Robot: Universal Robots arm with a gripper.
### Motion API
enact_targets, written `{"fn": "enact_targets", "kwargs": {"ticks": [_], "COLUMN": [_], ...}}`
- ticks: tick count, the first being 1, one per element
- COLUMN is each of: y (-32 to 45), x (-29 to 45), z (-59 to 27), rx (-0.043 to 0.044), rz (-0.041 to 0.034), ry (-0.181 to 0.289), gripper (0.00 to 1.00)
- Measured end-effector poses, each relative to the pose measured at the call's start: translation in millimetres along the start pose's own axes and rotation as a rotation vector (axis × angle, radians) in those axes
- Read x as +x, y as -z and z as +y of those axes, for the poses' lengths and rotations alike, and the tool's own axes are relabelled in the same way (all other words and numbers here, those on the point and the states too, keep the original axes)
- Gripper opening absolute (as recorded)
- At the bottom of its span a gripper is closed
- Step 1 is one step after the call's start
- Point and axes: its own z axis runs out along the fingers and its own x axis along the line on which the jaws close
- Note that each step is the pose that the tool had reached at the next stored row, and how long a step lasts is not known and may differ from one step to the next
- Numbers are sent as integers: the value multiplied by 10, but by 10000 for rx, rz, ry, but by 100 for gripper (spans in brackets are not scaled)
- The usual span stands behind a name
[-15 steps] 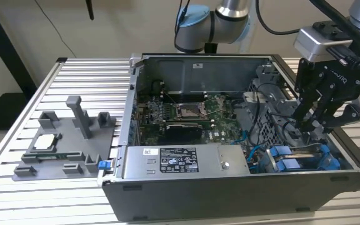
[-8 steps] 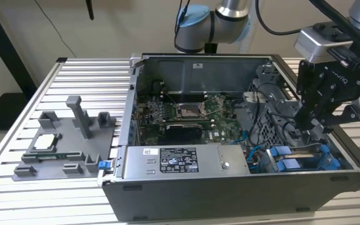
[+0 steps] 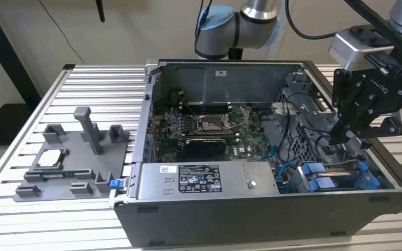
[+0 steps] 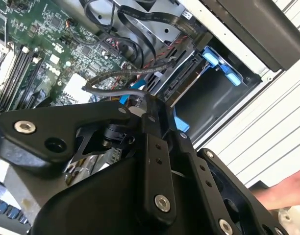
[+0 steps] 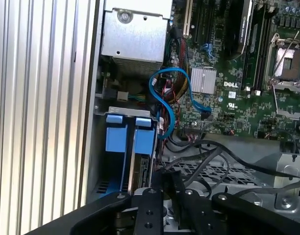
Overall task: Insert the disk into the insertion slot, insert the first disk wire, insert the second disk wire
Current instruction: 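Insert the first disk wire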
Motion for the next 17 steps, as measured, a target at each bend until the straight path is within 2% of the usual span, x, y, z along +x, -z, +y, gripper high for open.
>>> {"fn": "enact_targets", "kwargs": {"ticks": [13, 17], "y": [-11, -19], "x": [4, 17], "z": [-4, -33], "rx": [-1, -46], "rz": [10, 4], "ry": [-8, -12], "gripper": [0, 0]}}
